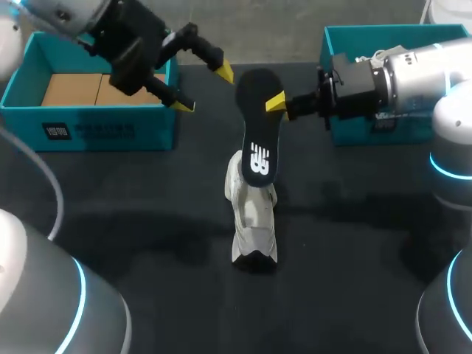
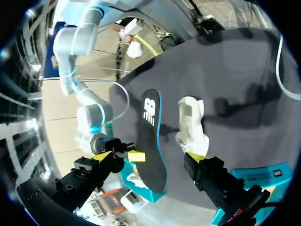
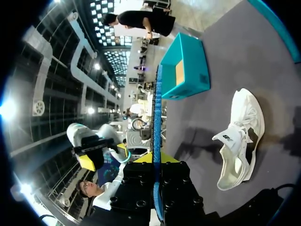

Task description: Take the shoe out of the shoebox, open the shoe tongue, remove and reinsert the insole, then place the shoe into the shoebox

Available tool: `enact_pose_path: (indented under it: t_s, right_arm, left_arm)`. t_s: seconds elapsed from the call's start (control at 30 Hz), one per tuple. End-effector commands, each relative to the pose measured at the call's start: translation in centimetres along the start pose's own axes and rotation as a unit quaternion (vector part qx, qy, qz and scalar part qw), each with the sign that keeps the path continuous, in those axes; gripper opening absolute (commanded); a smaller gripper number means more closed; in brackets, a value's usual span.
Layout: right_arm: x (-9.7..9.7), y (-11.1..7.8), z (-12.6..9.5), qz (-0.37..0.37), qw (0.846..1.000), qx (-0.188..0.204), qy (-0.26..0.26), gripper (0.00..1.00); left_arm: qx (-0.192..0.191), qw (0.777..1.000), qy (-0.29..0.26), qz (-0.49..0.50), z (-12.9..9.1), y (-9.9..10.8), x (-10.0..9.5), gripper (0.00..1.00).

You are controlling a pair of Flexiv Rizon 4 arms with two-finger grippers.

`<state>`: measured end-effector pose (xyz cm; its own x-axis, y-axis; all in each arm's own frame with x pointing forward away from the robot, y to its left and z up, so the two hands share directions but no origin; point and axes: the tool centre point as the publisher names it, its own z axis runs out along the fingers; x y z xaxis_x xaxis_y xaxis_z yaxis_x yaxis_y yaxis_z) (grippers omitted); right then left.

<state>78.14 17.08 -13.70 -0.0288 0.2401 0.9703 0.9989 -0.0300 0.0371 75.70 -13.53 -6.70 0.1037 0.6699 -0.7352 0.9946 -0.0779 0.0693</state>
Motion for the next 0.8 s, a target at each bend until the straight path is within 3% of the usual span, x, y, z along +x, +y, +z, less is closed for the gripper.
enact_pose_path:
  t_s: [0.03,0.53,0.8]
  right_arm:
    - [0.0,-0.4,-0.5,0.000,1.000,-0.004,0.000,0.00]
    - [-0.4,-0.1,-0.6,0.003,1.000,0.005,0.001,0.00]
    - [0.2,0.0,-0.3,0.001,1.000,0.009,0.009,0.00]
  left_arm:
    - [-0.001,0.984,-0.175,0.015,-0.2,-0.7,1.0,1.00]
    - [-0.001,0.984,-0.175,0.015,-0.2,-0.7,1.0,1.00]
    - [-0.020,0.968,-0.251,0.011,0.2,-0.2,2.7,1.00]
